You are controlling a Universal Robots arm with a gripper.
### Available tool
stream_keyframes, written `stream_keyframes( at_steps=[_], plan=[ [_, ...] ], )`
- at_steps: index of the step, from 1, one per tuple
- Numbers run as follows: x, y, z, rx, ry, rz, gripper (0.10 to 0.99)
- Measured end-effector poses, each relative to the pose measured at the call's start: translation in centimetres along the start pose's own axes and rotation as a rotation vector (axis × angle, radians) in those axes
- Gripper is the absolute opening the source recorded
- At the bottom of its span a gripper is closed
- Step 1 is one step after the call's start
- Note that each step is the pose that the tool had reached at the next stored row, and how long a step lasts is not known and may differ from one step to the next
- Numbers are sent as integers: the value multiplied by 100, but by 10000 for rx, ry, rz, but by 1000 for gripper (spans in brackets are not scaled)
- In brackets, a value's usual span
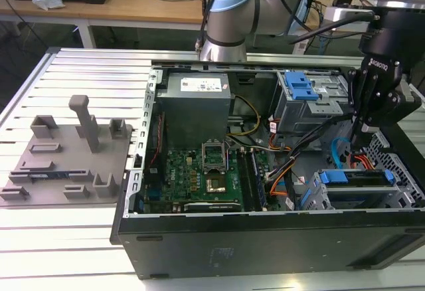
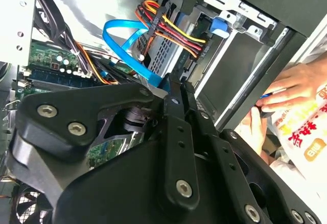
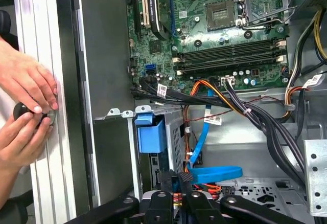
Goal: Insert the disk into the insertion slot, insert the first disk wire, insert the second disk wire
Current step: 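Insert the second disk wire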
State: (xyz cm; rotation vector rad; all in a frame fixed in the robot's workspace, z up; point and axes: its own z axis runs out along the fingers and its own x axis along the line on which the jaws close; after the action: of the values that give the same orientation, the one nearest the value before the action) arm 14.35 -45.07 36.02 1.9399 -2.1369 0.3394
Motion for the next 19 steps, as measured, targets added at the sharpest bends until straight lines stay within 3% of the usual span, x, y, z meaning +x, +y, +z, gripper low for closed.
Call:
stream_keyframes(
  at_steps=[3,5,6,7,8,9,10,12,14,15,19],
  plan=[
    [-2,7,11,34,-22,15,161],
    [12,11,19,104,-134,39,161],
    [28,12,24,161,-256,60,161],
    [53,10,33,245,-457,92,161],
    [72,8,40,287,-582,109,161],
    [88,7,45,305,-644,117,161],
    [127,3,60,327,-782,127,161],
    [167,-2,74,333,-956,134,161],
    [219,-6,94,317,-1229,139,161],
    [255,-10,107,304,-1423,142,161],
    [342,-19,140,273,-1868,148,161]
  ],
)
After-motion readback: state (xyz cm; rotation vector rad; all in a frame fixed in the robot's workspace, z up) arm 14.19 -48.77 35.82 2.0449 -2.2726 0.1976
